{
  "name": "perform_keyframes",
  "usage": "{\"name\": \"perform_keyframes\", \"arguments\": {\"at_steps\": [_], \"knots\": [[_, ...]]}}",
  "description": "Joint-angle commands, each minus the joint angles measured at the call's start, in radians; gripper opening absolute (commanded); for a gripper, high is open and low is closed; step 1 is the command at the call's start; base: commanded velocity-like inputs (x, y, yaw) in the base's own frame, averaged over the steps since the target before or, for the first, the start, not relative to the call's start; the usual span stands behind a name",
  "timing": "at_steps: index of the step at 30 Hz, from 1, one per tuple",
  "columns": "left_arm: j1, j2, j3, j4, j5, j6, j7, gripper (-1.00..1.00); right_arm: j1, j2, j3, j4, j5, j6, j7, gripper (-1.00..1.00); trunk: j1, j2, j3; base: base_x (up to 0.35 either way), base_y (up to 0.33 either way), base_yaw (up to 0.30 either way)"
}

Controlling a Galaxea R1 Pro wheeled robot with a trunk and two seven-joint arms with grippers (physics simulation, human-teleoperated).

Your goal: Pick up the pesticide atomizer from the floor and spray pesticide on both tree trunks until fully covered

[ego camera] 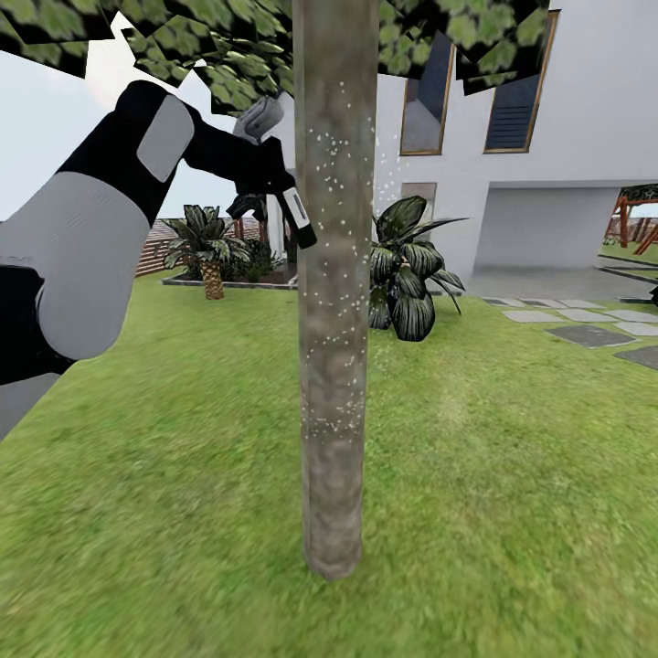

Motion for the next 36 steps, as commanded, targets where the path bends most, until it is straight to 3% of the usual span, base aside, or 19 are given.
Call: {"name": "perform_keyframes", "arguments": {"at_steps": [1, 8, 16, 17, 18, 20, 24, 32, 36], "knots": [[0.000, 0.000, 0.000, 0.000, 0.001, 0.000, 0.000, -1.00, 0.000, 0.000, 0.000, 0.000, 0.000, 0.000, 0.000, 1.00, 0.000, 0.000, 0.000, 0.000, 0.000, 0.000], [0.000, -0.002, -0.002, 0.101, -0.002, -0.004, 0.001, -1.00, 0.000, 0.000, 0.000, 0.000, 0.000, 0.000, 0.000, 1.00, 0.000, 0.000, 0.000, 0.000, 0.000, 0.000], [0.000, 0.017, -0.040, 0.205, -0.005, -0.010, 0.008, -1.00, 0.000, 0.000, 0.000, 0.000, 0.000, 0.000, 0.000, 1.00, 0.000, 0.000, 0.000, 0.000, 0.000, 0.000], [0.000, 0.021, -0.053, 0.222, -0.005, -0.011, 0.011, -1.00, 0.000, 0.000, 0.000, 0.000, 0.000, 0.000, 0.000, 1.00, 0.000, 0.000, 0.000, 0.000, 0.000, 0.000], [0.000, 0.031, -0.102, 0.258, -0.005, -0.012, 0.016, -1.00, 0.000, 0.000, 0.000, 0.000, 0.000, 0.000, 0.000, 1.00, 0.000, 0.000, 0.000, 0.000, 0.000, 0.000], [0.000, 0.059, -0.159, 0.279, -0.005, -0.015, 0.017, -1.00, 0.000, 0.000, 0.000, 0.001, 0.000, 0.000, 0.000, 1.00, 0.000, 0.000, 0.000, 0.000, 0.000, 0.000], [0.000, 0.081, -0.188, 0.286, -0.004, -0.017, 0.016, -1.00, 0.000, 0.000, 0.000, 0.001, 0.000, 0.000, 0.000, 1.00, 0.000, 0.000, 0.000, 0.000, 0.000, 0.000], [0.000, 0.083, -0.196, 0.276, -0.002, -0.015, 0.012, -1.00, 0.000, 0.000, 0.000, 0.001, 0.000, 0.000, 0.000, 1.00, 0.000, 0.000, 0.000, 0.000, 0.000, 0.000], [0.000, 0.086, -0.196, 0.197, 0.000, -0.012, 0.009, -1.00, 0.000, 0.000, -0.001, 0.001, 0.000, 0.000, 0.000, 1.00, 0.000, 0.000, 0.000, 0.000, 0.000, 0.000]]}}
